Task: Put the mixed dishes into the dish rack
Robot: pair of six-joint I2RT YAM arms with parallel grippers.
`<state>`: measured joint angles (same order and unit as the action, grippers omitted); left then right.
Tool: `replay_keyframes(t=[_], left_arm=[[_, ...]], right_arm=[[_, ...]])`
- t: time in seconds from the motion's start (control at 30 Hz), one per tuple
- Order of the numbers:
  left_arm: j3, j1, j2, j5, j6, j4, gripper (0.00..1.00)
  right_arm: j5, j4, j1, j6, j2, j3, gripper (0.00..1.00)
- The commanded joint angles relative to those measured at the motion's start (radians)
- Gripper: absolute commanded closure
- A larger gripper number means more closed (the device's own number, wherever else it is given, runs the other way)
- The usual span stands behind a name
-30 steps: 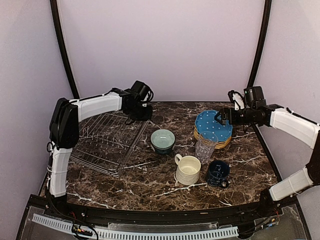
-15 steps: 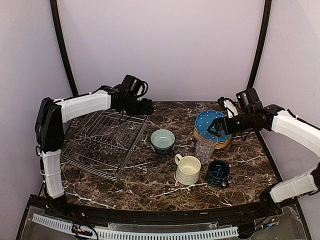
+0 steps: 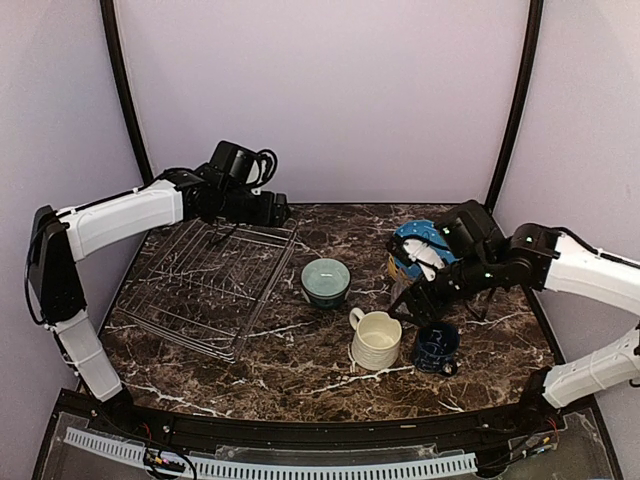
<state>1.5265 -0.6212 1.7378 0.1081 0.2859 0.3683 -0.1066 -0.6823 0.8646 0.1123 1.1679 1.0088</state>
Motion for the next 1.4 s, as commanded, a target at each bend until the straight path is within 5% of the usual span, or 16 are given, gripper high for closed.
replay_keyframes(t=[0.0, 0.43, 0.73, 0.9, 1.03, 1.37], left_arm=[[-0.045, -0.006, -0.061, 0.013, -0.051, 0.051, 0.17], [-0.12, -0.008, -0.175, 0.031, -0.087, 0.089, 0.17], [-0.134, -0.007, -0.211, 0.04, -0.11, 0.109, 0.17], [-0.156, -0.008, -0.251, 0.031, -0.154, 0.117, 0.16], [-0.216, -0.008, -0.31, -0.076, -0.223, 0.088, 0.16], [-0.448, -0.008, -0.474, -0.62, -0.144, -0.145, 0.16]], right_arm=[[-0.048, -0.064, 0.06, -0.081, 0.16, 0.055, 0.31], [-0.097, -0.207, 0.156, -0.252, 0.448, 0.221, 0.41], [-0.045, -0.239, 0.178, -0.301, 0.568, 0.262, 0.6], [-0.045, -0.235, 0.185, -0.311, 0.579, 0.265, 0.82], [-0.061, -0.235, 0.195, -0.315, 0.551, 0.267, 1.0], [-0.307, 0.003, 0.206, -0.36, 0.297, 0.283, 1.0]])
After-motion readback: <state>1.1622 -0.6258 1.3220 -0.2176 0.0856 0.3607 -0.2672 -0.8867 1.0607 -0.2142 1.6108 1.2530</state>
